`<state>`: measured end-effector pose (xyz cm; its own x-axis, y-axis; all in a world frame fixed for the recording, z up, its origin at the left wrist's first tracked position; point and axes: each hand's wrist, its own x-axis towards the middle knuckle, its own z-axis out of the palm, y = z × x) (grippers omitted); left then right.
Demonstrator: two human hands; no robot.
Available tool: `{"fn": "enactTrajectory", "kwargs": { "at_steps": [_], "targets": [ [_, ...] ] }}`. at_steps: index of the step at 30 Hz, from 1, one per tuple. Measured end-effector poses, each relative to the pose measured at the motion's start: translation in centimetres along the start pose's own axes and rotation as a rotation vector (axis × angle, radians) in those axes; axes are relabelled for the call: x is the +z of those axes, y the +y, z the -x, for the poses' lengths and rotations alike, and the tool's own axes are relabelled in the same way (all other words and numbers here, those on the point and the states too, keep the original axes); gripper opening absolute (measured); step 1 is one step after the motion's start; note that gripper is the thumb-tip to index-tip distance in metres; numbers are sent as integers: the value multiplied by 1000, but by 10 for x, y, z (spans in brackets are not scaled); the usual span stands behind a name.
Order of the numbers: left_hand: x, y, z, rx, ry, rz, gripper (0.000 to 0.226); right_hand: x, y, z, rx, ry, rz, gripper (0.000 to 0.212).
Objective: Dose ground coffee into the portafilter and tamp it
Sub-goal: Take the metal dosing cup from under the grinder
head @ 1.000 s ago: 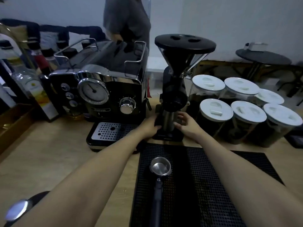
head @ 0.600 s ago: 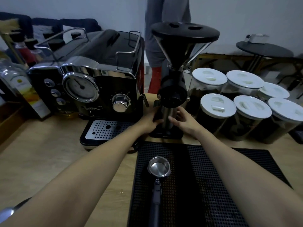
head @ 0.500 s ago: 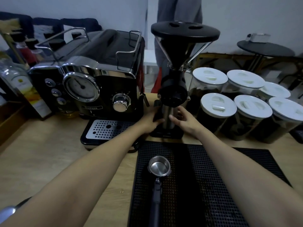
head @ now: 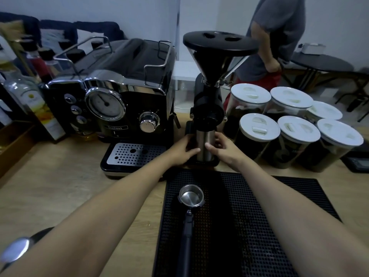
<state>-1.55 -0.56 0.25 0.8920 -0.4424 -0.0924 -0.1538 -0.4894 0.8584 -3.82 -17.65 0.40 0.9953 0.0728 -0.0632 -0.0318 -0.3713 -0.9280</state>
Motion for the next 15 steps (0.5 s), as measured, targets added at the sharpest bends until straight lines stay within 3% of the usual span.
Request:
{"fn": "enactTrajectory", "kwargs": {
  "at_steps": [5,11,15],
  "targets": [
    [2,2,7,-28,-52,18,50,-4,-1,2,45,3,38,54],
    [7,11,18,-40,-71,47,44,-5,3,13,146,-10,-96,56],
    [9,14,22,-53,-101,-134,38,-7,9,26,191,-53,-177,53]
  ]
}}
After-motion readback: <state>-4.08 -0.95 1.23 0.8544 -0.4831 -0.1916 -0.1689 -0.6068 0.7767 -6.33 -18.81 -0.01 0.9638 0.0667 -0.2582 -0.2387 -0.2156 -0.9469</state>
